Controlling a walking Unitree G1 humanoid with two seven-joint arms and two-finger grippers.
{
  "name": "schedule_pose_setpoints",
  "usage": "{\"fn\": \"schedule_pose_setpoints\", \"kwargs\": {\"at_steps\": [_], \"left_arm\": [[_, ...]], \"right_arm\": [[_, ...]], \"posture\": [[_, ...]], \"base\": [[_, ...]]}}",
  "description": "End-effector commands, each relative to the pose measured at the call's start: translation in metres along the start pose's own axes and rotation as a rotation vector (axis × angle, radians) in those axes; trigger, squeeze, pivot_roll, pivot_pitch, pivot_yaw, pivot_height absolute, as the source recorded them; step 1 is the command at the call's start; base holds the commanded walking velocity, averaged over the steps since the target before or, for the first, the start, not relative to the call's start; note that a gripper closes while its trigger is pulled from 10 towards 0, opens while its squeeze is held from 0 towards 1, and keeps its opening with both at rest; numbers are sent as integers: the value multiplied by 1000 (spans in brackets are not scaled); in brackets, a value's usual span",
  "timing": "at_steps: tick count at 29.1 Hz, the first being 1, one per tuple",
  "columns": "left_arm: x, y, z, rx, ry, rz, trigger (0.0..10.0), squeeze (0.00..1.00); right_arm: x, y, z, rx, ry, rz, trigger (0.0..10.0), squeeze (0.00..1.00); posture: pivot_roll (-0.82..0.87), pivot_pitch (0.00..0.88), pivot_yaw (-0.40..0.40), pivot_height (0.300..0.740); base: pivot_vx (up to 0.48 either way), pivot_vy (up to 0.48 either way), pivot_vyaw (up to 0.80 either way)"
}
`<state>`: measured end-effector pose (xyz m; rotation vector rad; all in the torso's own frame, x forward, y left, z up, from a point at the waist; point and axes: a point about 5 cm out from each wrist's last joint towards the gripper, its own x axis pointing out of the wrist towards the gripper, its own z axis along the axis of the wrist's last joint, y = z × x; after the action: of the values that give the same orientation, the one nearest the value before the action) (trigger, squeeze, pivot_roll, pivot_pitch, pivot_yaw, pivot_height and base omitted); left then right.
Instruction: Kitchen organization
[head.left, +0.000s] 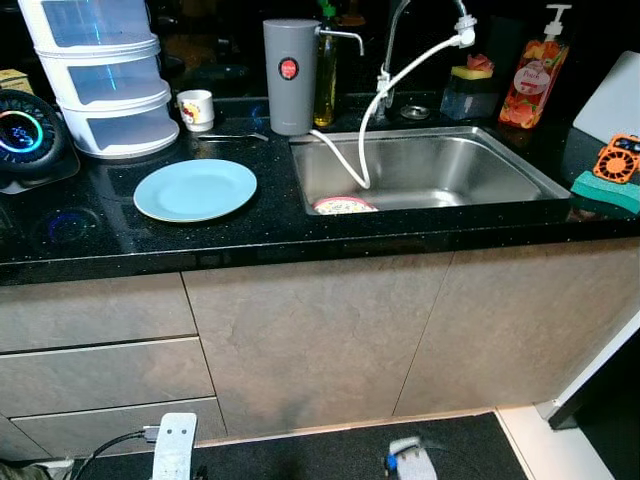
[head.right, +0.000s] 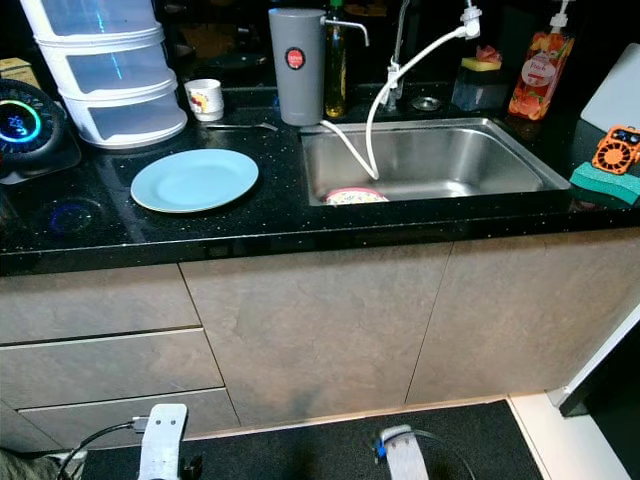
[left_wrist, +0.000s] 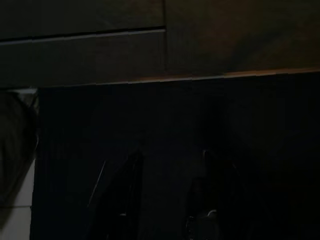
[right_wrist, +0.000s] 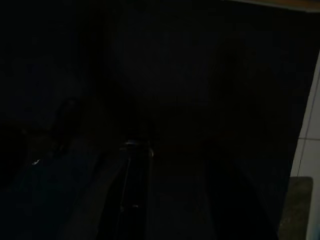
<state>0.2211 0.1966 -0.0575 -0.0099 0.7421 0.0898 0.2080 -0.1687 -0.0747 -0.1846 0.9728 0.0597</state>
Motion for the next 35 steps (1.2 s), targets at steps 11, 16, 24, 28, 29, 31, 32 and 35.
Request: {"fn": "schedule_pose_setpoints", "kwargs": {"at_steps": [11,16,24,28,29,31,32,35], "left_arm": [[7,18,32,19,-46,21,10000,0],[10,18,45,51,-60,6,10000,0],[12,14,52,55,-63,-8,10000,0],[12,13,53,50,-64,-10,10000,0],[12,13,53,49,-64,-11,10000,0],[12,13,54,49,-64,-12,10000,0],[12,13,54,49,-64,-12,10000,0],[13,13,55,55,-62,-16,10000,0]], "right_arm": [[-3,7,-23,49,60,-8,10000,0],[-3,12,-27,83,65,-12,10000,0],[-4,5,-28,96,66,-28,10000,0],[-5,-2,-36,94,77,-41,10000,0],[-6,-5,-39,94,81,-45,10000,0],[-7,-9,-43,94,83,-51,10000,0],[-7,-9,-43,94,83,-51,10000,0],[-8,-11,-46,96,83,-57,10000,0]], "posture": [[61,47,62,740],[50,37,101,740],[33,40,116,740],[28,43,120,740],[26,44,121,740],[24,48,125,740],[24,48,125,740],[8,53,137,740]], "base": [[0,0,0],[0,0,0],[0,0,0],[0,0,0],[0,0,0],[0,0,0],[0,0,0],[0,0,0]]}}
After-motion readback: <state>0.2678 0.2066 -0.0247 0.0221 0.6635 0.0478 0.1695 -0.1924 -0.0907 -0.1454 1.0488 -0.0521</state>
